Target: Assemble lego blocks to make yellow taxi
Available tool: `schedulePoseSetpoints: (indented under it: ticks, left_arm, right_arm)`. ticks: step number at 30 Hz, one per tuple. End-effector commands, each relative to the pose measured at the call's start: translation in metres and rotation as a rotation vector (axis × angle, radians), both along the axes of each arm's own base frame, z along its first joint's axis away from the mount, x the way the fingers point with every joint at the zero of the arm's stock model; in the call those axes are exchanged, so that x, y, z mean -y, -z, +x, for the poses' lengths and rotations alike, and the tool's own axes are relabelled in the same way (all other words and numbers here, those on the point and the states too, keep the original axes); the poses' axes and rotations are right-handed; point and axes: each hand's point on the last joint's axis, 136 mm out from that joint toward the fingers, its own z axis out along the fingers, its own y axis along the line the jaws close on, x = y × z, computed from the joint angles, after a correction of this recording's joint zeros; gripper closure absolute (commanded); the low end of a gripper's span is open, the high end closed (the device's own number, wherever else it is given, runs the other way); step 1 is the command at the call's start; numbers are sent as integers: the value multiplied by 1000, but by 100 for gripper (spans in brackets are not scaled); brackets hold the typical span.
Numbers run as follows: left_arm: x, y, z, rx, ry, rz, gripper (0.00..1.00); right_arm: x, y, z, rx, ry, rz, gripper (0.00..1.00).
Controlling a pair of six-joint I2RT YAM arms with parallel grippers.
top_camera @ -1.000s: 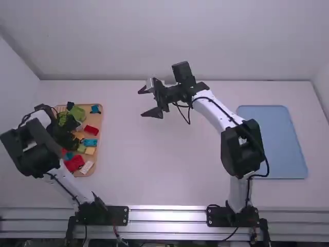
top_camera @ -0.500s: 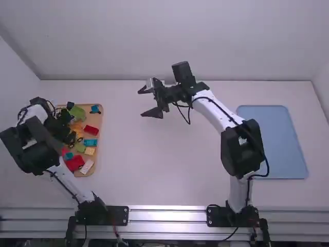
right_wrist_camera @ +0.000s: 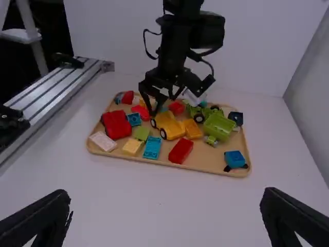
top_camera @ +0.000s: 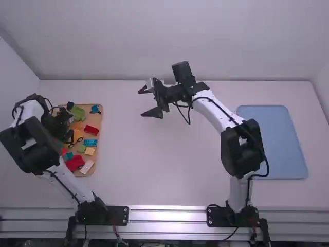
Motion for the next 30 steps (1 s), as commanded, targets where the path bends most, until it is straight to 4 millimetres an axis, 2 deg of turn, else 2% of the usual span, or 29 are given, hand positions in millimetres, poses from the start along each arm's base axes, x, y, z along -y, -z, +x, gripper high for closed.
schedulePoseSetpoints:
  ticks: [1, 6, 9, 14, 17, 19, 23, 26, 28, 30]
  left_arm:
    - [7, 16, -7, -8, 90, -37, 4]
    - [4, 32, -5, 13, 116, -4, 10]
    - [10, 32, 2, 52, 151, -39, 16]
    - [11, 32, 4, 64, 153, -47, 20]
    - [10, 37, 1, 60, 159, -39, 28]
    - [11, 41, -2, 45, 183, -32, 29]
    - [7, 45, -7, 24, 178, -6, 22]
    - [6, 45, -4, 32, 178, 2, 24]
    - [5, 45, -3, 40, 175, 3, 28]
    - [5, 45, 0, 49, 178, 6, 43]
  right_arm:
    - [-3, -6, 3, 9, -8, 13, 1]
    - [-3, -6, 3, 9, -8, 13, 1]
    - [-3, -6, 3, 10, -8, 14, 1]
    - [-3, -6, 3, 14, -9, 15, 1]
    - [-3, -7, 3, 16, -9, 16, 1]
    - [-3, -7, 3, 16, -9, 16, 1]
    - [-3, -7, 3, 12, -8, 15, 1]
    - [-3, -7, 3, 12, -8, 15, 1]
    - [-3, -7, 3, 13, -8, 15, 1]
    - [-3, -7, 3, 13, -8, 15, 1]
